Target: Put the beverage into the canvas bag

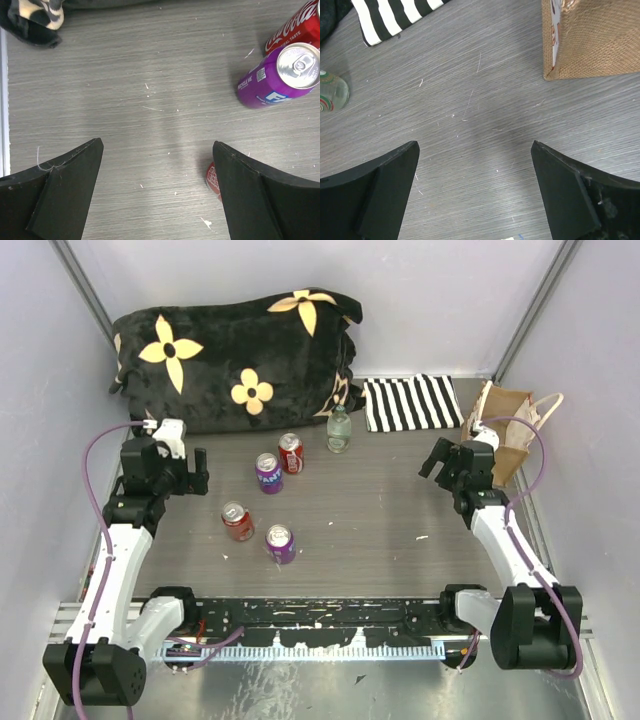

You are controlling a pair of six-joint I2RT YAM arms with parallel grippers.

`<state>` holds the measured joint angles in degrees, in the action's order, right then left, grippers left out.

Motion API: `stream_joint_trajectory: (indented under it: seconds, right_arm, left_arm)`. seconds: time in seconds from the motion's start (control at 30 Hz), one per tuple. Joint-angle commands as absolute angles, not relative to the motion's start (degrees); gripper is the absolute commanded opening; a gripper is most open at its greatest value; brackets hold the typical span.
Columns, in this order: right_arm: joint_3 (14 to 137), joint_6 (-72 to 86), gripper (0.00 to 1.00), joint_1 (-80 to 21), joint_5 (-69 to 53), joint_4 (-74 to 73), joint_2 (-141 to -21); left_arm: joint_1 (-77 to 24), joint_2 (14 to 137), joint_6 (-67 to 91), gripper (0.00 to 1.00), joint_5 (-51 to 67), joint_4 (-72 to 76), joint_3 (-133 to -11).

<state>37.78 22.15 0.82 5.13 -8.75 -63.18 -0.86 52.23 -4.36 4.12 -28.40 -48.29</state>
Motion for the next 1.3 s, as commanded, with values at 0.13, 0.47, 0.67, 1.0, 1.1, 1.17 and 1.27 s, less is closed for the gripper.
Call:
stream_joint_trajectory:
  seconds: [0.13,0.47,0.67,1.0,1.1,1.17,1.27]
  right_arm:
    - [42.48,13.74,1.0,0.62,0.79,-16.57,-59.78]
    - [58.85,13.84,0.88,0.59,-4.14,-28.73,-66.0]
    - [80.93,10.02,0.89,0.62,3.19,-37.49,-73.48]
    - [95.79,5.45,0.9,1.23,18.89,-42.0,-87.36]
    - [95.0,5.25,0.9,1.23,20.92,-40.76,-90.16]
    - [94.56,5.31,0.89,1.23,22.9,-39.68,-91.25]
    - [94.0,5.43,0.89,1.34,24.7,-37.6,-92.39]
  left_arm:
    - [-0.62,50.38,-4.32,0.98,4.03,-30.57,-48.09]
    - [-0.64,48.09,-5.52,0.98,5.4,-35.06,-50.31]
    - [-0.59,49.43,-3.25,0.98,6.38,-35.83,-51.89]
    - [-0.62,47.07,-2.85,0.98,7.18,-35.45,-50.14]
    - [-0.62,46.69,-2.98,0.98,7.45,-35.21,-49.19]
    - [-0.62,46.46,-3.05,0.98,7.67,-34.92,-48.54]
    - [-0.67,46.32,-3.08,0.98,8.06,-34.18,-47.34]
